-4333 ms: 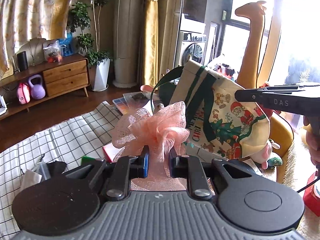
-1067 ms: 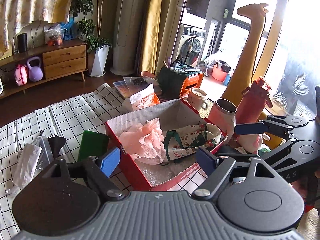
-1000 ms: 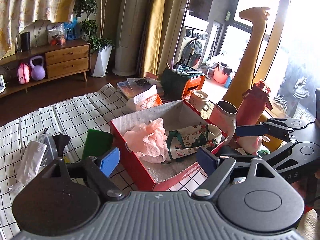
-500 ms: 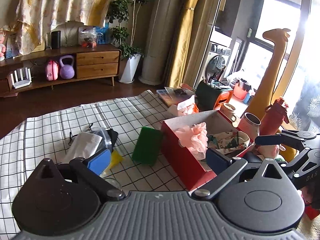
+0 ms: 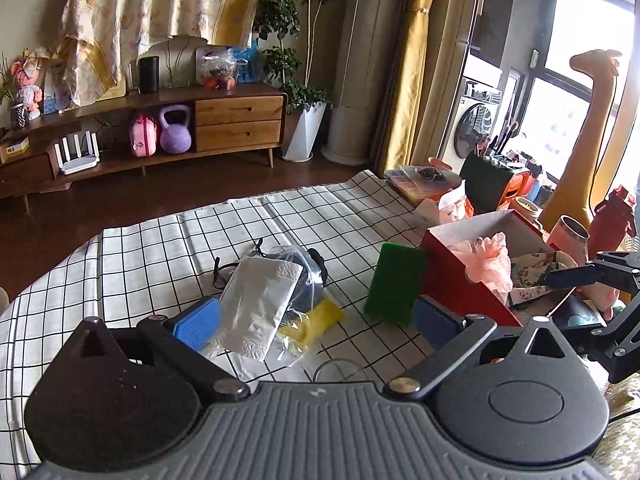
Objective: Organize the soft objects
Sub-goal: 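Move both open tools back over the items on the grid cloth, then grasp the white paper towel with the left tool while the right tool grasps the green sponge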
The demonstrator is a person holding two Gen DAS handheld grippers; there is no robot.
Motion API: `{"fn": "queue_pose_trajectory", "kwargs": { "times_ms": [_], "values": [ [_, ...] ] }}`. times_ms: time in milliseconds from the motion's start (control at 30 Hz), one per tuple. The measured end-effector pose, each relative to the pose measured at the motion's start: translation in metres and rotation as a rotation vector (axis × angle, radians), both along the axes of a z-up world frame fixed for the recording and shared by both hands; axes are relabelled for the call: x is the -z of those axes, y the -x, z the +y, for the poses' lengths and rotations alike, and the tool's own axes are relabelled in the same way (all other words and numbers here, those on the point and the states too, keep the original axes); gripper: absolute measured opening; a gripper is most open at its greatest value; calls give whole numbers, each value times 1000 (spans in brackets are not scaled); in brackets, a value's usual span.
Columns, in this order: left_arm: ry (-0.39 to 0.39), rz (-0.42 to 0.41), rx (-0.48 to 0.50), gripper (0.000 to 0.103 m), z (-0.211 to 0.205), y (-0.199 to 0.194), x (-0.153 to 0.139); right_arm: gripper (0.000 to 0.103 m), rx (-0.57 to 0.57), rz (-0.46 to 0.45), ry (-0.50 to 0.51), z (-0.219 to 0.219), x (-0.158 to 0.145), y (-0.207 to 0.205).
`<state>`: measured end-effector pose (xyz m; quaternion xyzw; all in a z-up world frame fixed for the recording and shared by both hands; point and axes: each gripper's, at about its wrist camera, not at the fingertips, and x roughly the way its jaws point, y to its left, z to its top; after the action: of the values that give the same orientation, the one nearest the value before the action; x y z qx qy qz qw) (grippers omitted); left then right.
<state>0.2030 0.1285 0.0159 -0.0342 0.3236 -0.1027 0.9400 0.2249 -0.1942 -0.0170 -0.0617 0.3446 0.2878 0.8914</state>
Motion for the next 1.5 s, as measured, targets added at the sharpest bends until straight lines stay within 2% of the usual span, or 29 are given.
{"fn": "queue_pose_trajectory", "kwargs": {
  "times_ms": [200, 533, 733, 1067, 1167, 1233, 1500],
  "values": [
    [-12, 23, -1, 103, 13, -27, 31, 101, 31, 41, 45, 23, 32, -33],
    [-12, 83, -1, 103, 23, -76, 77, 97, 155, 107, 76, 50, 80, -91],
    [-67, 138, 41, 103, 17, -104, 100, 97, 204, 118, 131, 67, 98, -113],
    [-122, 147, 39, 102, 8, -124, 124, 96, 249, 122, 176, 80, 118, -139],
    [-122, 140, 43, 96, 7, -125, 125, 91, 251, 114, 169, 81, 120, -142],
    [-124, 138, 46, 84, 7, -125, 126, 83, 257, 125, 165, 82, 123, -145],
    [-107, 136, 30, 62, 14, -126, 127, 89, 281, 156, 154, 87, 128, -161]
  ]
}}
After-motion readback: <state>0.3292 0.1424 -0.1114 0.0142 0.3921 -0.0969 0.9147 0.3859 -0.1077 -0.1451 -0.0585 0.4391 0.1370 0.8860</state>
